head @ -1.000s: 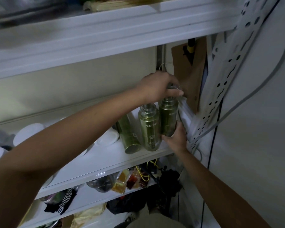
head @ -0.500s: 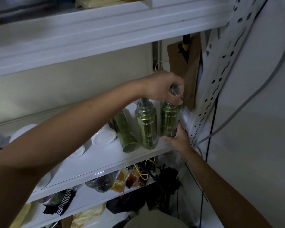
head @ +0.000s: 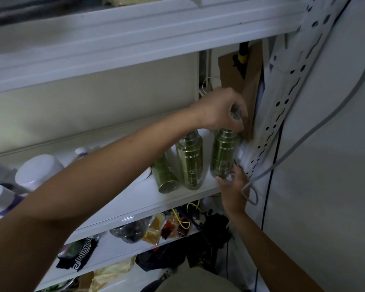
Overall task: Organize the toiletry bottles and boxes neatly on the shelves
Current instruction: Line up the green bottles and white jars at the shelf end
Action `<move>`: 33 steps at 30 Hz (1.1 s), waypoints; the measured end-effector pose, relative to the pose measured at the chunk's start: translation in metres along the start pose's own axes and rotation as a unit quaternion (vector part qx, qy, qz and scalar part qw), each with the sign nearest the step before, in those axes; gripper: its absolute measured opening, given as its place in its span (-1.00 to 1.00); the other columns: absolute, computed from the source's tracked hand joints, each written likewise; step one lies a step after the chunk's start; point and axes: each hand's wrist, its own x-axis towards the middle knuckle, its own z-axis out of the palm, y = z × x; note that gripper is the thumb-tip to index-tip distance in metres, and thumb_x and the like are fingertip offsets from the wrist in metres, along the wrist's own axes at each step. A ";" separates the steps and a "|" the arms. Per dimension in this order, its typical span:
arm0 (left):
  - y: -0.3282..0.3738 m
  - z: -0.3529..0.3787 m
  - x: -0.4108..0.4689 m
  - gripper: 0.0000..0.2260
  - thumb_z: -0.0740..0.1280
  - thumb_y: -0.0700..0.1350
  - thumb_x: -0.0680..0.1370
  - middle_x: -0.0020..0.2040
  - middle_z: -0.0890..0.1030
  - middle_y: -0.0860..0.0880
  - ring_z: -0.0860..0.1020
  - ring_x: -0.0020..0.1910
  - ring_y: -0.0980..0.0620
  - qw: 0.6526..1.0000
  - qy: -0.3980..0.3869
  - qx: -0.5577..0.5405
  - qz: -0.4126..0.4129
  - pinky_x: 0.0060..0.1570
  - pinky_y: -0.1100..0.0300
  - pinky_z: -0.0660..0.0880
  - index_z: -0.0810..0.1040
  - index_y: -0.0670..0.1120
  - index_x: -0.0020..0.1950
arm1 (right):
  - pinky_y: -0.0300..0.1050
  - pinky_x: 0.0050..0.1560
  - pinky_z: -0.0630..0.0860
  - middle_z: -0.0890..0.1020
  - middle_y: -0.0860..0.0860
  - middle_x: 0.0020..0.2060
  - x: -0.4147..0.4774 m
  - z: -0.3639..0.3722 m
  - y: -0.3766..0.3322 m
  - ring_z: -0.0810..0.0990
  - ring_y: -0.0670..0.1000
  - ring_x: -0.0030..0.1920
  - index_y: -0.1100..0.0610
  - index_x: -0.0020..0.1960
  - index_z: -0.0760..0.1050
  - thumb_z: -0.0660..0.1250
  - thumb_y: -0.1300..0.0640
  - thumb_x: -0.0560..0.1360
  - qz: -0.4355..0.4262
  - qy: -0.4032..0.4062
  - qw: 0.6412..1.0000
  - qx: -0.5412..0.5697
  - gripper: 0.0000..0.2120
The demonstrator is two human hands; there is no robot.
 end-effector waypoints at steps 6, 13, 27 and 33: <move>0.013 0.006 0.003 -0.77 0.49 -0.08 0.40 0.04 0.65 0.03 0.58 -0.01 0.11 1.000 0.008 0.017 -0.004 0.02 0.15 0.54 0.66 -0.06 0.04 | -0.15 0.06 0.43 0.59 0.08 0.12 -0.001 -0.005 0.002 0.54 0.05 0.10 0.17 0.25 0.46 0.45 0.20 0.36 0.019 0.002 1.000 0.000 -0.52; 0.016 0.007 0.000 -0.81 0.49 -0.07 0.41 -0.05 0.66 0.03 0.59 -0.10 0.12 0.999 0.031 0.010 -0.039 -0.05 0.17 0.56 0.66 -0.09 -0.02 | -0.01 0.17 0.48 0.57 0.10 0.14 -0.001 -0.009 0.009 0.52 0.07 0.14 0.13 0.25 0.46 0.45 0.20 0.36 0.028 -0.010 0.999 0.015 -0.54; -0.018 -0.033 -0.033 -0.36 0.34 0.14 0.50 0.44 0.37 -0.04 0.41 0.32 0.00 0.987 -0.141 0.032 -0.073 0.20 0.21 0.37 0.24 -0.05 0.50 | 0.06 0.15 0.46 0.47 -0.10 -0.01 -0.020 -0.012 0.000 0.47 0.00 0.08 0.14 0.15 0.40 0.45 0.23 0.39 0.010 -0.025 0.998 0.053 -0.61; -0.028 -0.023 -0.040 -0.37 0.44 0.01 0.45 0.34 0.46 -0.02 0.49 0.22 -0.02 0.973 -0.184 0.102 -0.100 0.15 0.10 0.45 0.28 0.01 0.47 | -0.09 0.25 0.39 0.39 0.07 0.22 -0.010 -0.003 -0.012 0.41 0.04 0.21 0.19 0.36 0.24 0.53 0.22 0.29 0.015 -0.015 0.997 0.070 -0.25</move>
